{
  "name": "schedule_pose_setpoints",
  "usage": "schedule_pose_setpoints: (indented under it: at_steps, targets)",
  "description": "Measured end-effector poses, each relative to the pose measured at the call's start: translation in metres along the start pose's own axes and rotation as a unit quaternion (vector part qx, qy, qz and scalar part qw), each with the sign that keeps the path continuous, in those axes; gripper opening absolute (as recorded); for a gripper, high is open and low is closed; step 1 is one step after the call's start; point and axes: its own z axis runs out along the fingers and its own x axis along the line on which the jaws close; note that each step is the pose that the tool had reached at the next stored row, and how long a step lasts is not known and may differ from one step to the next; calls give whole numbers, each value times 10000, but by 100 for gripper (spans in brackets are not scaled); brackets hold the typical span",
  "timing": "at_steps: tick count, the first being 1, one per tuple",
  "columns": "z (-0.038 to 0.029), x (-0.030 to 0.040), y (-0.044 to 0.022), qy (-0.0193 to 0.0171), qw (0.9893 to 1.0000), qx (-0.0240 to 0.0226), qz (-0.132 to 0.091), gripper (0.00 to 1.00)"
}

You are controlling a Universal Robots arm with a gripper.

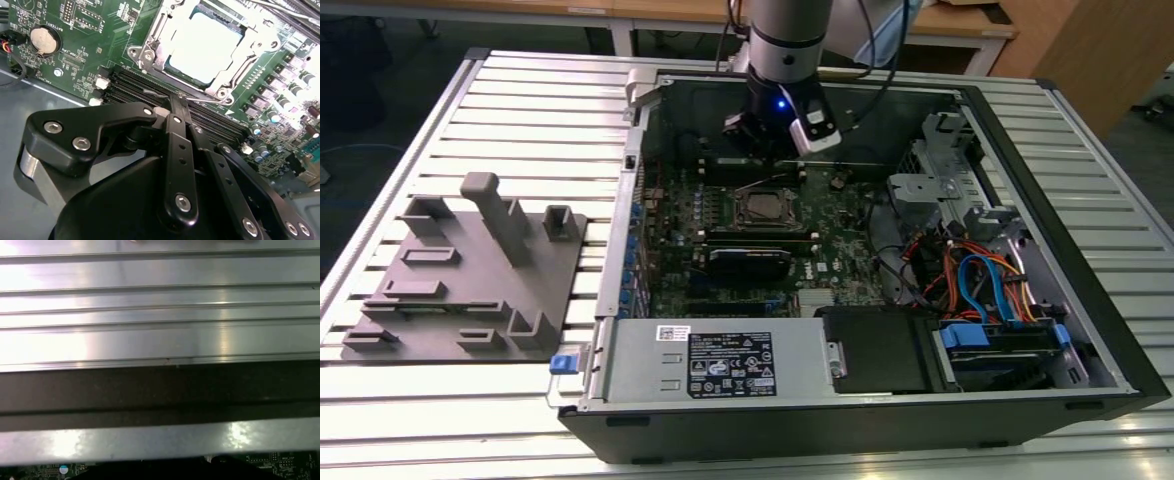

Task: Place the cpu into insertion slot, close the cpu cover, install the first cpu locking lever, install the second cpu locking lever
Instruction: 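Install the first cpu locking lever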

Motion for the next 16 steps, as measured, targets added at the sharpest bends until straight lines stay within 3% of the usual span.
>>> schedule_pose_setpoints:
  at_steps: [16]
  targets:
    - [100,-99,-3,0,10000,0,0,10]
